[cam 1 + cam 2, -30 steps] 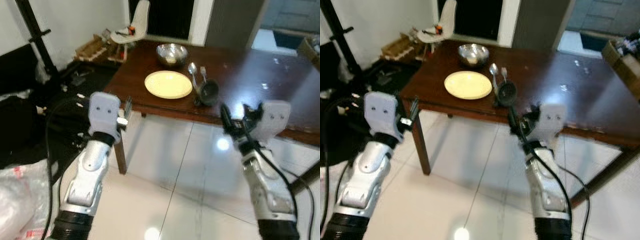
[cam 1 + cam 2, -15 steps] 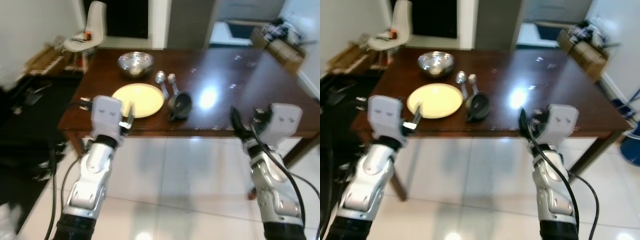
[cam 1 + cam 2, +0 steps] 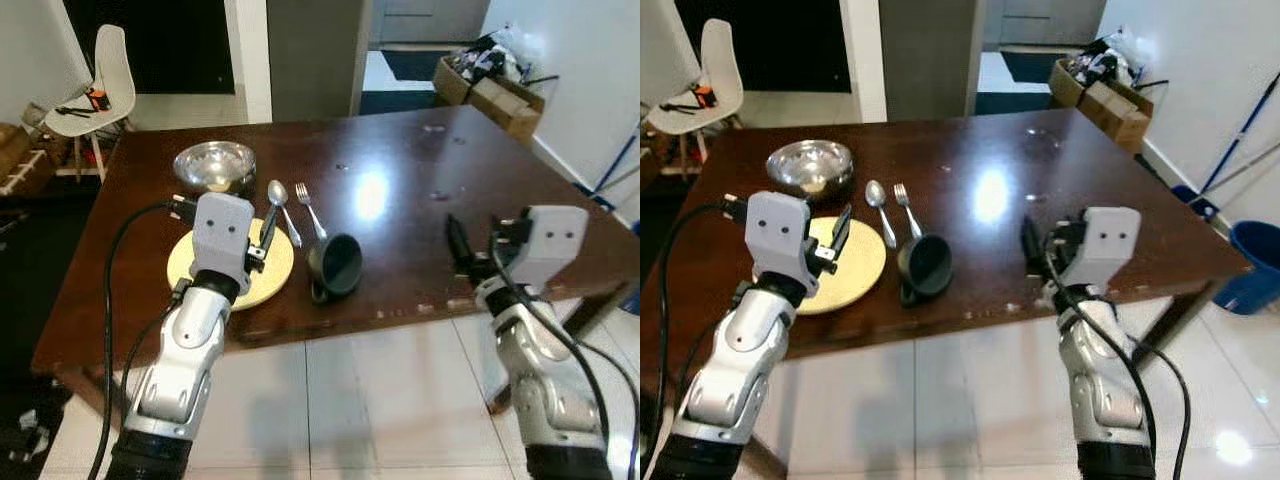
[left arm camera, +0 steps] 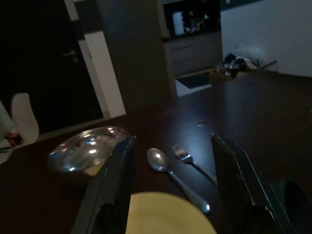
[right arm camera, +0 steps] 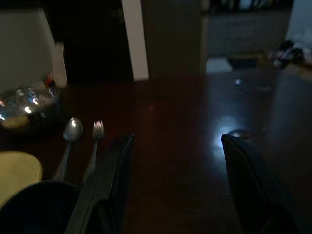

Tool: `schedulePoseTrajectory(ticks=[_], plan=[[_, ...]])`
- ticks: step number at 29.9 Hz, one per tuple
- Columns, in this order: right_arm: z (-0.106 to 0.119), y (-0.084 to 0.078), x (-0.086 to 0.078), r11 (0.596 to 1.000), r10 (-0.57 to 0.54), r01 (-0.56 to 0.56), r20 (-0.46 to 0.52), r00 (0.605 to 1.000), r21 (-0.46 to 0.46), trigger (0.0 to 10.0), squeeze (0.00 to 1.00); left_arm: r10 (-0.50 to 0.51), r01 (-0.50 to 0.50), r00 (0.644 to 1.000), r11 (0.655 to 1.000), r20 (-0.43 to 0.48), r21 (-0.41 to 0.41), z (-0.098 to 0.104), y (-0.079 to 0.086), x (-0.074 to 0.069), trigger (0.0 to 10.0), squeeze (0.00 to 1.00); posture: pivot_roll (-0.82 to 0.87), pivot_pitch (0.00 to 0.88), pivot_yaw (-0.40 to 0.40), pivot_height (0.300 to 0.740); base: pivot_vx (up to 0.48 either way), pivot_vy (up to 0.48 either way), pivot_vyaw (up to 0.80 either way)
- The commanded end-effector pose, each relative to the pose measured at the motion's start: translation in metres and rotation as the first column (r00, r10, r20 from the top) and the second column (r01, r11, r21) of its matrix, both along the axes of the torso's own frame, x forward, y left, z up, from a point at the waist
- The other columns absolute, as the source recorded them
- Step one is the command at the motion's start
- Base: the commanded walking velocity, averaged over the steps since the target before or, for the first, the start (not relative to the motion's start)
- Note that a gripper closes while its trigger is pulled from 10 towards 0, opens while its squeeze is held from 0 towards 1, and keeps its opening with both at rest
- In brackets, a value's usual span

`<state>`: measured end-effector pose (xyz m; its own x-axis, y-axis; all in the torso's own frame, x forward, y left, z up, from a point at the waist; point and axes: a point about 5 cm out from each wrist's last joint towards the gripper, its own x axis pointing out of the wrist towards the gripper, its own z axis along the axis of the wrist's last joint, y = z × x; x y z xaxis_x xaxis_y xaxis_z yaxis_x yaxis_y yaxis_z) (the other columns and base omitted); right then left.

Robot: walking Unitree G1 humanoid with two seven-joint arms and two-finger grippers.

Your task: Setting the table

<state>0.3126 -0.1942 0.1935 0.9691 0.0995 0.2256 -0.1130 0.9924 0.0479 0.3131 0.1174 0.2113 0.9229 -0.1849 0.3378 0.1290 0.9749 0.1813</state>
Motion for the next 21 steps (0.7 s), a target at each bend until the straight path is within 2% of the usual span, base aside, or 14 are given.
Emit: schedulePoseTrajectory(ticks=[1,3,4,5,7,9,10,11,14,21], plan=[[-0.002,0.006,-0.004,0.998,0.06,-0.06,-0.017,0.998,-0.012,10.0,0.0,0.01,-0.009,1.0,1.0,-0.019,0.025,-0.004,0.004,-0.003,10.0,0.0,-0.04,0.0,0.065,0.74,0.45,0.0,0.0],[-0.003,0.008,-0.004,0.997,0.075,-0.076,-0.024,0.997,-0.018,10.0,0.0,0.008,-0.008,1.0,1.0,-0.022,0.028,-0.005,0.005,-0.003,10.0,0.0,-0.04,0.0,0.064,0.74,0.442,0.0,0.0],[-0.007,0.013,-0.01,0.979,0.166,-0.172,-0.058,0.984,-0.11,10.0,0.0,-0.034,0.037,0.998,0.998,-0.048,0.048,-0.008,0.005,-0.006,10.0,0.0,-0.04,0.0,0.063,0.74,0.292,0.0,0.0],[-0.007,0.013,-0.01,0.979,0.166,-0.172,-0.058,0.984,-0.11,10.0,0.0,-0.034,0.037,0.998,0.998,-0.048,0.048,-0.008,0.005,-0.006,10.0,0.0,-0.04,0.0,0.063,0.74,0.292,0.0,0.0],[-0.011,0.015,-0.02,0.935,0.259,-0.279,-0.116,0.959,-0.221,10.0,0.0,-0.122,0.127,0.986,0.991,-0.111,0.035,-0.012,0.004,-0.01,10.0,0.0,-0.05,0.0,0.06,0.74,0.0,0.0,0.0],[-0.013,0.013,-0.025,0.904,0.297,-0.327,-0.148,0.943,-0.275,10.0,0.0,-0.187,0.191,0.973,0.981,-0.137,0.02,-0.014,0.003,-0.014,10.0,0.0,-0.05,0.001,0.06,0.74,0.0,0.0,0.0],[-0.016,0.009,-0.032,0.866,0.326,-0.374,-0.193,0.925,-0.331,10.0,0.0,-0.247,0.256,0.956,0.966,-0.158,0.034,-0.015,0.003,-0.018,10.0,0.0,-0.05,0.001,0.06,0.74,0.0,0.0,0.0],[-0.016,0.009,-0.032,0.866,0.326,-0.374,-0.193,0.925,-0.331,10.0,0.0,-0.247,0.256,0.956,0.966,-0.158,0.034,-0.015,0.003,-0.018,10.0,0.0,-0.05,0.001,0.06,0.74,0.0,0.0,0.0],[-0.019,-0.006,-0.039,0.82,0.317,-0.403,-0.264,0.911,-0.405,10.0,0.0,-0.307,0.321,0.934,0.946,-0.181,0.053,-0.015,0.003,-0.022,10.0,0.0,-0.05,0.005,0.058,0.74,0.0,0.0,0.0],[-0.017,-0.015,-0.042,0.788,0.301,-0.412,-0.297,0.906,-0.458,10.0,0.0,-0.313,0.33,0.931,0.942,-0.19,0.064,-0.015,-0.004,-0.02,10.0,0.0,-0.06,0.009,0.061,0.74,0.0,0.0,0.0]])
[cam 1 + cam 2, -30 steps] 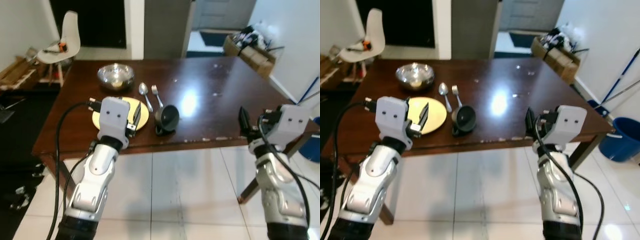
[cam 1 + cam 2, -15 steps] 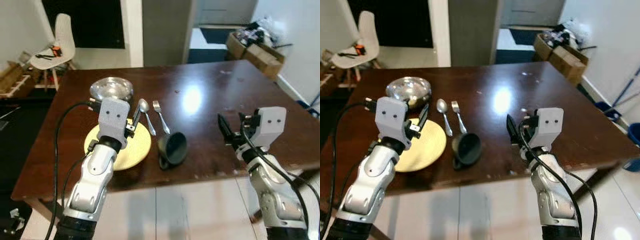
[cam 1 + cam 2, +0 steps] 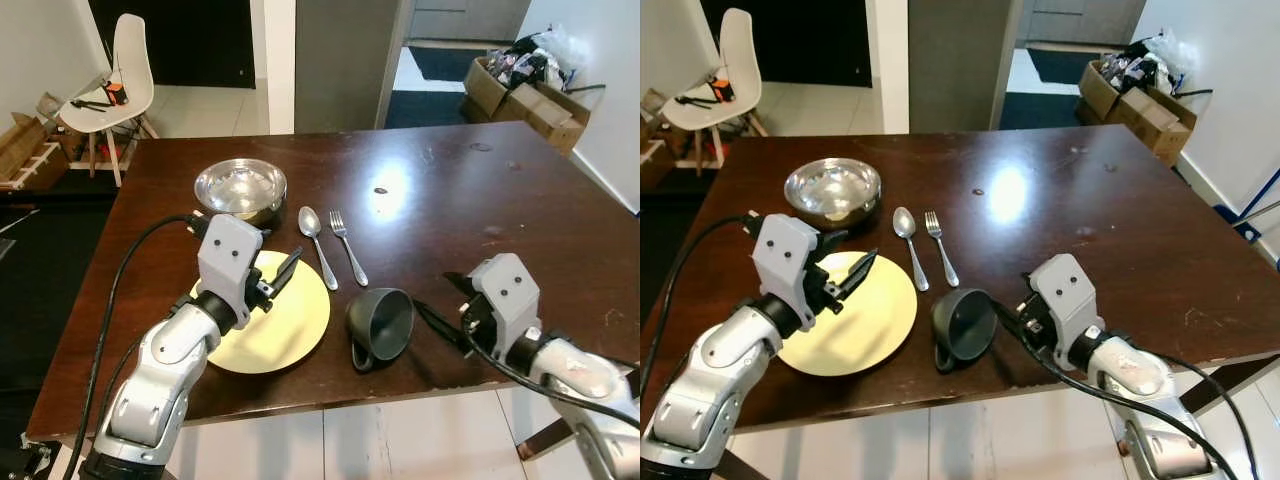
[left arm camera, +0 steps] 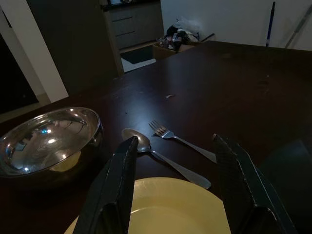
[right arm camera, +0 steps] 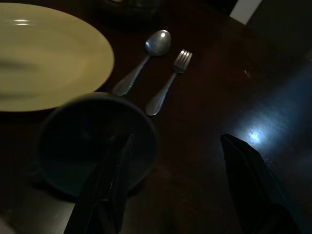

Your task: Setting the table

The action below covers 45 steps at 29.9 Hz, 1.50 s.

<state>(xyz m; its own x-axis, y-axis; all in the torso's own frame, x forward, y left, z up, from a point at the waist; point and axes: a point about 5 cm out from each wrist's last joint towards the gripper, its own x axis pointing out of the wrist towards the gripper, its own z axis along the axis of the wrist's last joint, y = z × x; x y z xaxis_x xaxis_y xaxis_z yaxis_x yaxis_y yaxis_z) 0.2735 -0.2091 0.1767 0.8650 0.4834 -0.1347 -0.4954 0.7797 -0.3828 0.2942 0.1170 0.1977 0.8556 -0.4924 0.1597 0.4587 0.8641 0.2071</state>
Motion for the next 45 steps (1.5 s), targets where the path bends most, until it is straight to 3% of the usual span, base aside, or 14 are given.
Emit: schedulePoseTrajectory(ticks=[1,6,14,22,28,34,45], plan=[[0.001,0.0,-0.003,1.0,0.016,-0.016,-0.013,1.0,-0.003,10.0,0.0,-0.014,0.014,1.0,1.0,-0.013,0.017,-0.001,-0.004,-0.001,10.0,0.0,-0.06,0.01,0.062,0.74,0.0,0.0,0.0],[-0.005,0.004,-0.002,0.999,0.046,-0.046,-0.038,0.998,-0.015,10.0,0.0,-0.025,0.025,1.0,1.0,-0.019,0.017,0.001,-0.005,-0.001,10.0,0.0,-0.05,0.014,0.065,0.74,0.0,0.0,0.0],[-0.023,0.022,0.026,0.998,0.067,-0.067,-0.034,0.997,0.003,10.0,0.0,-0.027,0.027,1.0,1.0,-0.004,0.014,0.011,-0.008,0.002,10.0,0.0,0.0,0.039,0.08,0.74,0.0,0.0,0.0],[-0.02,0.029,0.045,0.995,0.095,-0.095,-0.008,0.995,0.02,10.0,0.0,-0.009,0.009,1.0,1.0,-0.004,0.011,0.013,-0.005,0.001,10.0,0.0,0.03,0.049,0.083,0.74,0.0,0.0,0.0],[-0.024,0.036,0.06,0.97,0.166,-0.149,-0.076,0.983,0.192,10.0,0.0,0.008,-0.008,1.0,1.0,-0.012,0.014,0.013,-0.002,0.001,10.0,0.0,0.04,0.052,0.089,0.74,0.0,0.0,0.0],[-0.017,0.039,0.08,0.957,0.109,-0.094,-0.038,0.993,0.273,10.0,0.0,0.022,-0.022,1.0,1.0,-0.013,0.006,0.014,-0.003,0.002,10.0,0.0,0.04,0.042,0.087,0.74,0.0,0.0,0.0],[-0.011,0.044,0.095,0.957,0.083,-0.078,-0.005,0.997,0.279,10.0,0.0,0.016,-0.016,1.0,1.0,-0.021,0.006,0.011,-0.005,-0.001,10.0,0.0,0.06,0.028,0.084,0.74,0.0,0.0,0.0]])
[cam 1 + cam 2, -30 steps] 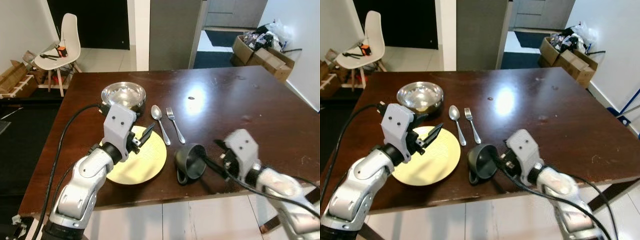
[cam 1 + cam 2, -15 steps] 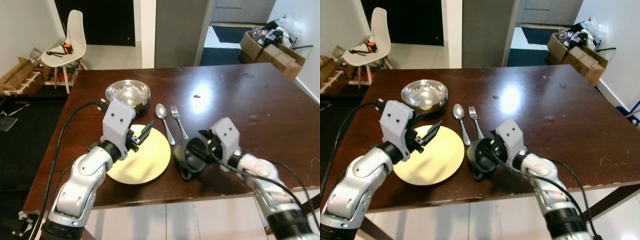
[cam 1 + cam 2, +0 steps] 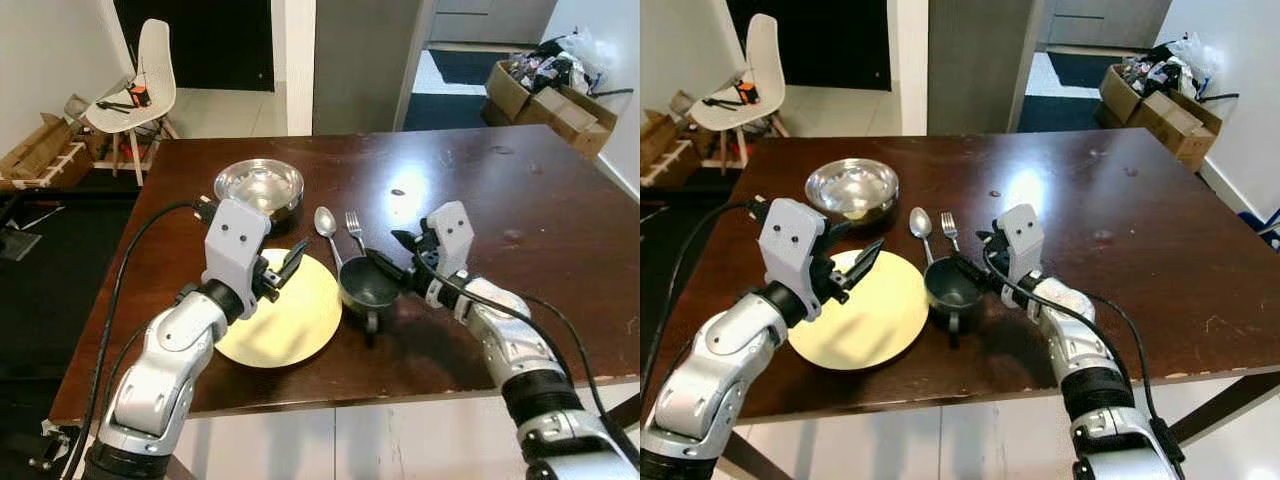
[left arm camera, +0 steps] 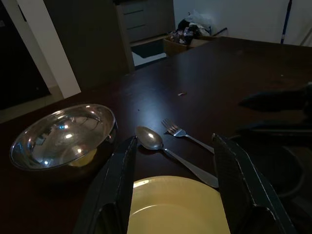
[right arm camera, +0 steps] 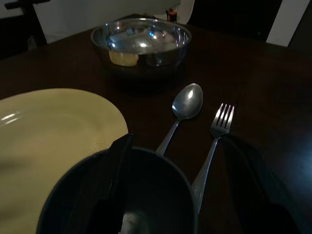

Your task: Setting the table

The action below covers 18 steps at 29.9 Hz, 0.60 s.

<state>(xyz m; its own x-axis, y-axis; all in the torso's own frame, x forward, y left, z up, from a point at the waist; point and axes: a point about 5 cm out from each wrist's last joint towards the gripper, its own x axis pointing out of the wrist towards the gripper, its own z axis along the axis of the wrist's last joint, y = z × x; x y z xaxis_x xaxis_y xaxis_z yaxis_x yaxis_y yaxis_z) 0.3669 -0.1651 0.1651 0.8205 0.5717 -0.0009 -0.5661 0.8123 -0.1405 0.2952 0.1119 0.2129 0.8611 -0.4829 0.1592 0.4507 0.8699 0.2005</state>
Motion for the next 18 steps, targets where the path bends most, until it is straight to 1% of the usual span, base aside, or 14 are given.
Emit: schedulePoseTrajectory(ticks=[1,3,5,7,8,10,11,14,16,18], plan=[[0.002,0.0,0.002,1.0,0.003,-0.003,0.012,1.0,-0.005,10.0,0.0,0.007,-0.007,1.0,1.0,-0.02,0.009,-0.004,0.0,-0.002,10.0,0.0,0.05,0.029,0.084,0.74,0.0,0.0,0.0],[0.003,0.001,0.001,1.0,0.006,-0.006,0.017,1.0,-0.005,10.0,0.0,0.008,-0.008,1.0,1.0,-0.021,0.007,-0.004,0.0,-0.002,10.0,0.0,0.05,0.029,0.084,0.74,0.0,0.0,0.0],[0.004,-0.002,0.002,1.0,-0.003,0.003,0.032,0.999,-0.012,10.0,0.0,0.007,-0.007,1.0,1.0,-0.022,0.005,-0.004,0.0,-0.002,10.0,0.0,0.05,0.029,0.086,0.74,0.0,0.0,0.0],[0.011,-0.006,0.003,1.0,-0.025,0.025,0.066,0.997,-0.005,10.0,0.0,0.006,-0.006,1.0,1.0,-0.022,0.004,-0.004,-0.001,-0.001,10.0,0.0,0.04,0.029,0.087,0.74,0.0,0.0,0.0],[0.011,-0.006,0.003,1.0,-0.025,0.025,0.066,0.997,-0.005,10.0,0.0,0.006,-0.006,1.0,1.0,-0.022,0.004,-0.004,-0.001,-0.001,10.0,0.0,0.04,0.029,0.087,0.74,0.0,0.0,0.0],[0.022,-0.01,0.003,0.999,-0.046,0.046,0.118,0.992,0.006,10.0,0.0,0.004,-0.004,1.0,1.0,-0.022,0.001,-0.004,-0.001,0.0,10.0,0.0,0.04,0.029,0.089,0.74,0.0,0.0,0.0],[0.031,-0.011,0.001,0.998,-0.055,0.055,0.165,0.985,0.006,10.0,0.0,0.001,-0.001,1.0,1.0,-0.021,-0.002,-0.004,-0.002,0.0,10.0,0.0,0.04,0.029,0.089,0.74,0.0,0.0,0.0],[0.055,-0.012,-0.008,0.997,-0.073,0.069,0.281,0.957,0.023,10.0,0.0,-0.01,0.01,1.0,1.0,-0.02,-0.006,-0.003,-0.003,0.0,10.0,0.0,0.02,0.03,0.091,0.74,0.0,0.0,0.0],[0.058,-0.012,-0.011,0.997,-0.075,0.07,0.296,0.952,0.026,10.0,0.0,-0.011,0.011,1.0,1.0,-0.02,-0.005,-0.003,-0.003,0.0,10.0,0.0,0.02,0.03,0.091,0.74,0.0,0.0,0.0],[0.063,-0.006,-0.03,0.994,-0.097,0.075,0.327,0.94,0.08,10.0,0.0,-0.017,0.017,1.0,1.0,-0.021,-0.002,-0.005,-0.005,0.001,10.0,0.0,0.01,0.034,0.095,0.74,0.0,0.0,0.0]])
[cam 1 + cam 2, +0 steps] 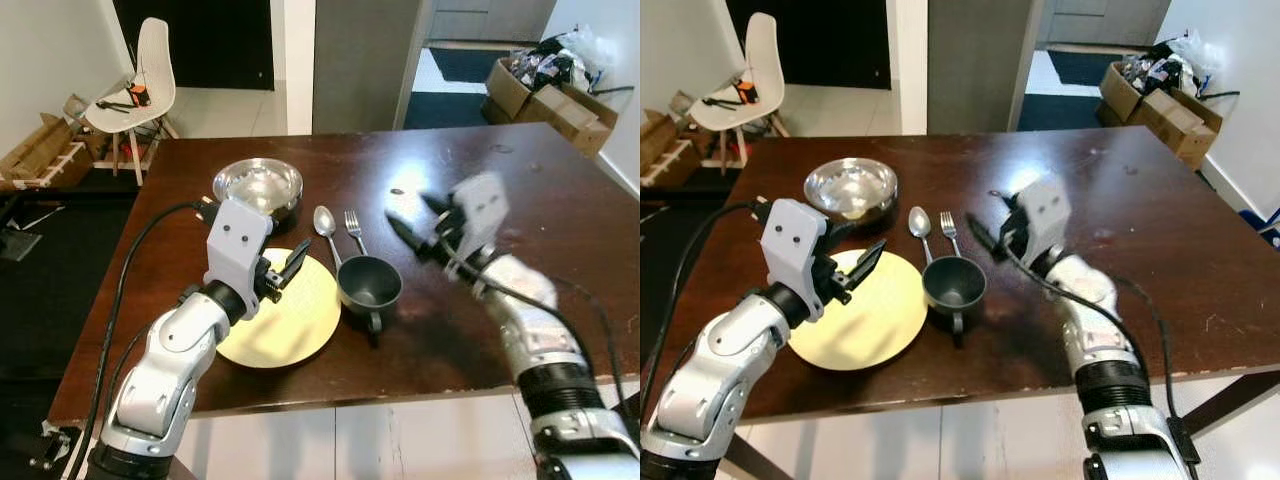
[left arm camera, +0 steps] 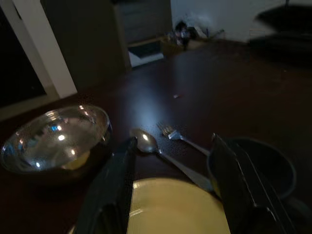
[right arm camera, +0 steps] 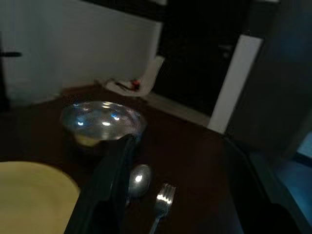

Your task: Setting the table

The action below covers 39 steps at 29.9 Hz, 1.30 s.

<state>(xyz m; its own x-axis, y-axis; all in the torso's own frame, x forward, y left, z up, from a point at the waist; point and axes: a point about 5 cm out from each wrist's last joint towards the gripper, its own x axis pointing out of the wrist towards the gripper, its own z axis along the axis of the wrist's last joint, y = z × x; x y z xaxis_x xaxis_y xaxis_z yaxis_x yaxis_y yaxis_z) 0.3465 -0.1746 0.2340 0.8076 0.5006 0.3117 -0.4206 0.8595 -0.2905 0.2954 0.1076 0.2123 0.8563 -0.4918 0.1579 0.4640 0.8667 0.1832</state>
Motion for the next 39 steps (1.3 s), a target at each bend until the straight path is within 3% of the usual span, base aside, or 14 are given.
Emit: schedulePoseTrajectory(ticks=[1,4,6,7,8,9,12,18,26,34,39], plan=[[-0.005,0.006,-0.017,0.999,-0.002,0.002,-0.011,1.0,0.052,10.0,0.0,-0.006,0.006,1.0,1.0,-0.012,0.013,-0.004,-0.001,0.001,10.0,0.0,0.0,0.035,0.095,0.74,0.0,0.0,0.0],[-0.009,0.01,-0.031,0.995,-0.024,0.025,-0.016,1.0,0.094,10.0,0.0,-0.012,0.013,1.0,1.0,-0.013,0.019,-0.005,-0.002,0.001,10.0,0.0,-0.01,0.038,0.1,0.74,0.0,0.0,0.0],[-0.021,0.014,-0.049,0.98,-0.112,0.119,-0.051,0.992,0.157,10.0,0.0,-0.025,0.025,1.0,0.999,-0.011,0.03,-0.006,-0.005,0.002,10.0,0.0,-0.02,0.043,0.11,0.74,0.0,0.0,0.0],[-0.021,0.014,-0.049,0.98,-0.112,0.119,-0.051,0.992,0.157,10.0,0.0,-0.025,0.025,1.0,0.999,-0.011,0.03,-0.006,-0.005,0.002,10.0,0.0,-0.02,0.043,0.11,0.74,0.0,0.0,0.0],[-0.033,0.02,-0.068,0.958,-0.186,0.202,-0.095,0.978,0.202,10.0,0.0,-0.039,0.04,0.999,0.999,-0.011,0.034,-0.006,-0.008,0.004,10.0,0.0,-0.03,0.048,0.117,0.74,0.0,0.0,0.0],[-0.038,0.022,-0.075,0.948,-0.209,0.23,-0.116,0.971,0.221,10.0,0.0,-0.046,0.046,0.999,0.998,-0.01,0.034,-0.006,-0.01,0.005,10.0,0.0,-0.04,0.048,0.119,0.74,0.0,0.0,0.0],[-0.044,0.027,-0.085,0.938,-0.224,0.255,-0.15,0.963,0.236,10.0,0.0,-0.056,0.056,0.998,0.998,-0.009,0.035,-0.006,-0.012,0.006,10.0,0.0,-0.04,0.05,0.122,0.74,0.0,0.0,0.0],[-0.075,0.05,-0.105,0.959,-0.058,0.14,-0.313,0.948,0.246,10.0,0.0,-0.071,0.071,0.997,0.997,-0.008,0.037,-0.006,-0.017,0.009,10.0,0.0,-0.04,0.047,0.12,0.74,0.0,0.0,0.0],[-0.11,0.053,-0.118,0.979,0.027,0.081,-0.511,0.859,0.189,10.0,0.0,-0.068,0.068,0.998,0.997,-0.004,0.032,-0.006,-0.019,0.01,10.0,0.0,-0.04,0.046,0.101,0.74,0.0,0.0,0.0],[-0.122,0.046,-0.117,0.984,-0.032,0.123,-0.555,0.831,0.126,10.0,0.0,-0.069,0.069,0.998,0.997,-0.003,0.027,-0.008,-0.02,0.011,10.0,0.0,-0.04,0.046,0.1,0.74,0.0,0.0,0.0],[-0.13,0.04,-0.102,0.974,-0.085,0.189,-0.568,0.818,0.127,10.0,0.0,-0.069,0.069,0.998,0.997,0.003,0.027,-0.006,-0.02,0.012,10.0,0.0,-0.03,0.041,0.105,0.74,0.0,0.0,0.0]])
